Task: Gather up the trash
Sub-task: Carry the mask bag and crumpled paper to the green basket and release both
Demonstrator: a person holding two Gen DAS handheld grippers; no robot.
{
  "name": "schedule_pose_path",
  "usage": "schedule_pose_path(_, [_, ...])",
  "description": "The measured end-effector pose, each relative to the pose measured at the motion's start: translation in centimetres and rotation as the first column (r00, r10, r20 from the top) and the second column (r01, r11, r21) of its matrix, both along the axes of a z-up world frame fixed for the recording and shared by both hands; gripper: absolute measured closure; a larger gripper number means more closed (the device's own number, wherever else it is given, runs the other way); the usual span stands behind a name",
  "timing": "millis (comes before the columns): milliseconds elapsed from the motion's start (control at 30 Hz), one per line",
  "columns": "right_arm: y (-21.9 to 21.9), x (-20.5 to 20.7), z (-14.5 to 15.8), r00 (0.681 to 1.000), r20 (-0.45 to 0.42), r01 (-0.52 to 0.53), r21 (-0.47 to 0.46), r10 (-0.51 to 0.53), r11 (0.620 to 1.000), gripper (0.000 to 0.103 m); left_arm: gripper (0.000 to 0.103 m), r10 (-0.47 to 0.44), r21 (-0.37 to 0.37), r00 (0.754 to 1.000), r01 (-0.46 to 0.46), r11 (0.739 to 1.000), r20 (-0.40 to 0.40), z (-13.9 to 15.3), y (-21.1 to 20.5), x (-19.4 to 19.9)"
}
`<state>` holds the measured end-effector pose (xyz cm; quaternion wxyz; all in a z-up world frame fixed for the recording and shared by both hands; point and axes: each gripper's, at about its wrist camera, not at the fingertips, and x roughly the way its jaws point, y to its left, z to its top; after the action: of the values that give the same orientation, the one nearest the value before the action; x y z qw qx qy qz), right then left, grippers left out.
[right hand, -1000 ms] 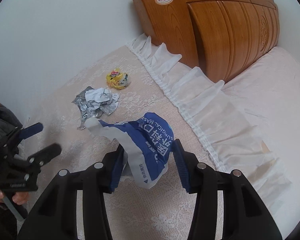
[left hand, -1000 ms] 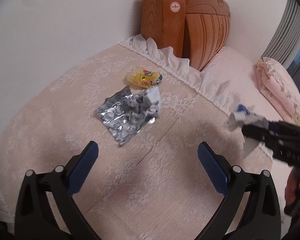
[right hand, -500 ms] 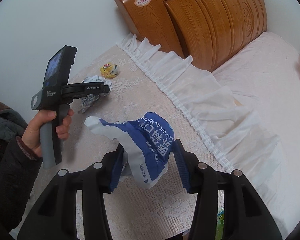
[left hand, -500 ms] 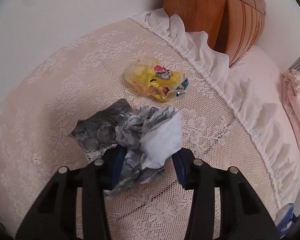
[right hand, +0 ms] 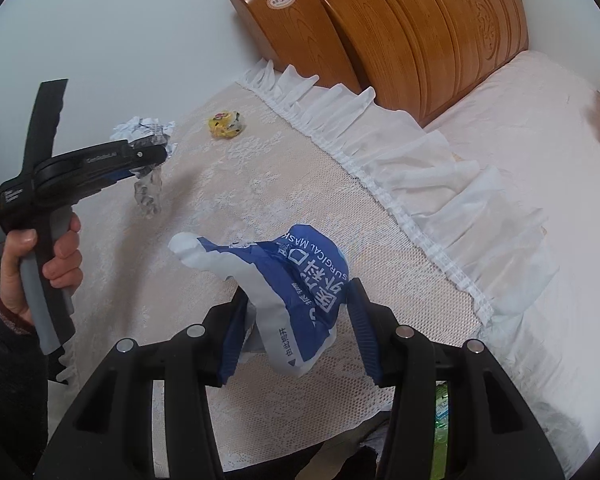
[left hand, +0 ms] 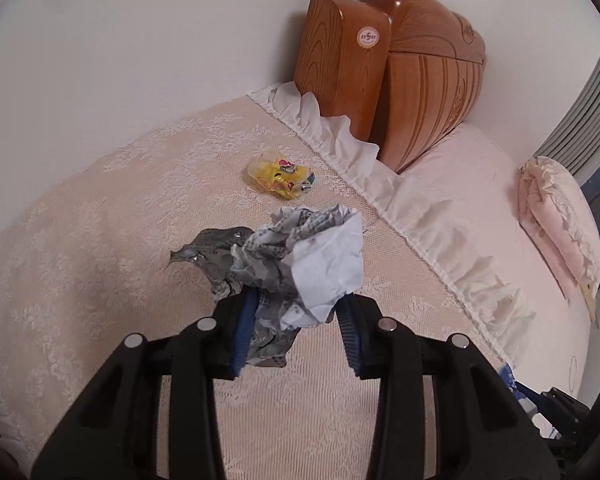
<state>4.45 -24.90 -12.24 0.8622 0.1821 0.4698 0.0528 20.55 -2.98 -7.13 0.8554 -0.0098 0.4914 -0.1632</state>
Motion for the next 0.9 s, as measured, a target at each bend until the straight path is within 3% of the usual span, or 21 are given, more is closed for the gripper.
schedule_pose_path(200, [1.0, -1.7, 0.5, 1.000, 0.012, -0.022, -0.010, 0.022, 1.000, 0.054, 0.066, -0.023, 0.033, 1.000, 0.023, 0.999, -0.004, -1.2, 1.4, -4.1])
schedule_pose_path(533, [1.8, -4.5, -0.5, 0.999, -0.031, -0.022, 0.008, 0.022, 1.000, 0.054, 0.066, -0.019, -0.002, 0.997, 0.018, 1.000, -0.080, -4.6, 5.3, -10.4])
schedule_pose_path(767, [2.8, -5.5, -0.8, 0.998, -0.034, -0.047, -0.002, 0.047, 0.999, 0.053, 0.063, -0.012, 0.103, 0.993, 0.024, 0.994, -0.121, -7.8, 4.9, -11.5])
schedule_pose_path(833, [3.0, -5.6, -0.8, 0.998, -0.031, -0.048, -0.006, 0.048, 0.999, 0.053, 0.053, -0.011, 0.101, 0.991, 0.025, 0.995, -0.135, -8.1, 4.7, -11.6])
schedule_pose_path(900, [3.1, -5.9, -0.7, 0.998, -0.030, -0.048, -0.008, 0.047, 0.999, 0.052, 0.024, 0.006, 0.113, 0.991, 0.010, 0.994, -0.136, -8.2, 4.6, -11.5])
